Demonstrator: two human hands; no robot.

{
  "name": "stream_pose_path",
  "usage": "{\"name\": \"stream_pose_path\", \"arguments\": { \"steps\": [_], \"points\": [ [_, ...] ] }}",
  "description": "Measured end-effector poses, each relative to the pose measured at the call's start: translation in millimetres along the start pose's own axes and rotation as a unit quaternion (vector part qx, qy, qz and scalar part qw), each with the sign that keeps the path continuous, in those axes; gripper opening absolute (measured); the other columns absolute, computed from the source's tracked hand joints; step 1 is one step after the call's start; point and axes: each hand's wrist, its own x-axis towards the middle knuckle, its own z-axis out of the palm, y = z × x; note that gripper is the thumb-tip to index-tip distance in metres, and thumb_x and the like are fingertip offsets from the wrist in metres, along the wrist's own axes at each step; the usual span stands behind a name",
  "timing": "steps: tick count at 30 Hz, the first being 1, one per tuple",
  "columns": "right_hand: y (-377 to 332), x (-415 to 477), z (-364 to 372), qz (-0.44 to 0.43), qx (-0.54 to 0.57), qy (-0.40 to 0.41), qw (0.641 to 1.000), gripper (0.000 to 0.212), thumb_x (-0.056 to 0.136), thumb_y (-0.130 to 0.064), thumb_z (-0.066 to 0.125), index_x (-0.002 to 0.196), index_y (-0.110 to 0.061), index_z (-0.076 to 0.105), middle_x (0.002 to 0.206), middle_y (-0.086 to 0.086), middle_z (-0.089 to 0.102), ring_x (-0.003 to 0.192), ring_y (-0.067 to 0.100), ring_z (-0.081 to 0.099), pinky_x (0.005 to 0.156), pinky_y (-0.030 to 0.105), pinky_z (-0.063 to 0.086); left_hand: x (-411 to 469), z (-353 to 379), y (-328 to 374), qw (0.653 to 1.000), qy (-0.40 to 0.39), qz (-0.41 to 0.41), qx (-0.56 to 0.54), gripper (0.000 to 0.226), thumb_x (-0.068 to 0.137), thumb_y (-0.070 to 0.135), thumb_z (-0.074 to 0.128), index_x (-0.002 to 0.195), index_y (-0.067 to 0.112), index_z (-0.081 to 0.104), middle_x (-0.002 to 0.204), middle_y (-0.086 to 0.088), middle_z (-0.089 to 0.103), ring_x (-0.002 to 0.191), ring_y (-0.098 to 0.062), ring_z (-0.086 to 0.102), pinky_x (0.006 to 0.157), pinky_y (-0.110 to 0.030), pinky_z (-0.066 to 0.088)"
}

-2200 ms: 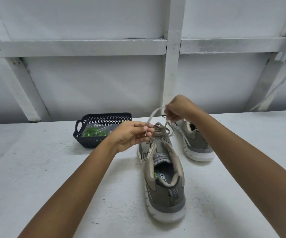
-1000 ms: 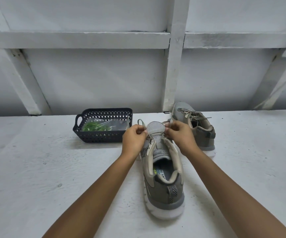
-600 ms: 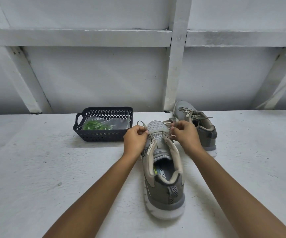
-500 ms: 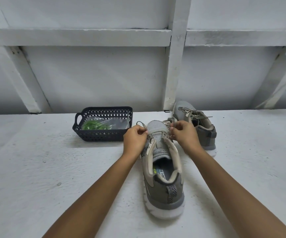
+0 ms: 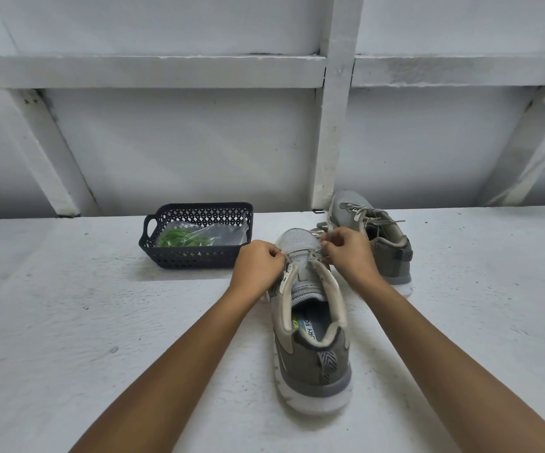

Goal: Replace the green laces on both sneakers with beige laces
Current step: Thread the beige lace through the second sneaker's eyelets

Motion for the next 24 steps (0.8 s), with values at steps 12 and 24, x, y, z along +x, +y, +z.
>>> {"name": "stream_pose_path", "arguments": {
  "steps": [12, 24],
  "points": [
    [-11, -4, -1, -0.051, -0.155, -0.021, 0.986, 0.006, 0.084, -0.011, 0.066, 0.086, -0.007, 0.061, 0.082, 0.004, 0.058, 0.078, 0.015, 0.052, 0.060, 0.019, 0.029, 13, -8, 12, 0.993, -0.068, -0.016, 0.096, 0.044, 0.084, 0.044, 0.065, 0.070, 0.003, 0.072, 0.051, -0.003, 0.056, 0.060, -0.023, 0.061, 0.057, -0.028, 0.045],
    [-36, -5, -12, 0.020, -0.236, -0.153, 0.959, 0.045, 0.085, -0.039, 0.067, 0.052, -0.013, 0.050, 0.047, -0.001, 0.049, 0.049, 0.013, 0.048, 0.056, 0.023, 0.041, 9, -7, 18, 0.987, -0.068, 0.012, 0.146, 0.037, 0.089, 0.038, 0.059, 0.075, 0.005, 0.065, 0.066, -0.007, 0.058, 0.074, -0.027, 0.063, 0.055, -0.027, 0.037]
  ]
}}
